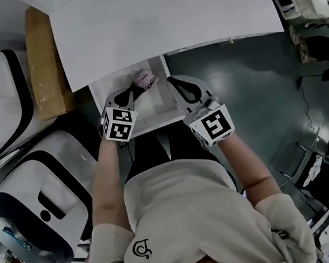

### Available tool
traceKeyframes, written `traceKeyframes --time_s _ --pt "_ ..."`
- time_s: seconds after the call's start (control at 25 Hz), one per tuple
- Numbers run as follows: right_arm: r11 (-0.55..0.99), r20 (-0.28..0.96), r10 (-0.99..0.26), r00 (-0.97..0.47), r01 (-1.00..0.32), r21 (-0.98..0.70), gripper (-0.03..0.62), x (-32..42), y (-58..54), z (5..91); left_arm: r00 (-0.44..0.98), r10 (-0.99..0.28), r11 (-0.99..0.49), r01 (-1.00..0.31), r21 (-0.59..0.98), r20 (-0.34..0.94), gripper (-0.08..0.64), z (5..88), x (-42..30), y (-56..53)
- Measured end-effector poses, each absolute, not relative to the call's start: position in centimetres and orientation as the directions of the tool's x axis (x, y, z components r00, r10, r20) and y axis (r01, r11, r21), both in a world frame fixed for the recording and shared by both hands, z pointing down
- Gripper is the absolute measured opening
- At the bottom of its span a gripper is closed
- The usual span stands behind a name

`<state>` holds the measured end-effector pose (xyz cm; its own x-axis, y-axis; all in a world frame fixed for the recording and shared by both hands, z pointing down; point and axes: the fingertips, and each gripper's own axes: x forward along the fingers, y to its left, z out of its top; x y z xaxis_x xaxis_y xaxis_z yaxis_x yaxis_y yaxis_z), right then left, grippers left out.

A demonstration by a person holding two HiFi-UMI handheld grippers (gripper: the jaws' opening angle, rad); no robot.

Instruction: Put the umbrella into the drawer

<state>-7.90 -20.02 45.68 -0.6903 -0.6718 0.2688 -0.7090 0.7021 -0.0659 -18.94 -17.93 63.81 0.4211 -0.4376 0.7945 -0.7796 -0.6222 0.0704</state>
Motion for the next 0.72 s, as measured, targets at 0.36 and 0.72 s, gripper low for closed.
traceKeyframes --time_s 0.36,0.72 --pt "0.712 0.207 -0.668 -0.714 -0.695 -0.101 0.008 -8.3 -19.1 40.9 0.435 -0.63 -0.561 -0.828 0.01 0.643 0.012 52.3 -19.6 -18.4" --pt "0.78 0.1 -0.625 -0.774 -0.622 0.067 0.008 -10.6 -20.2 34.3 0.437 -0.834 -0.479 -0.876 -0.048 0.336 0.012 38.4 -21.2 -19.9"
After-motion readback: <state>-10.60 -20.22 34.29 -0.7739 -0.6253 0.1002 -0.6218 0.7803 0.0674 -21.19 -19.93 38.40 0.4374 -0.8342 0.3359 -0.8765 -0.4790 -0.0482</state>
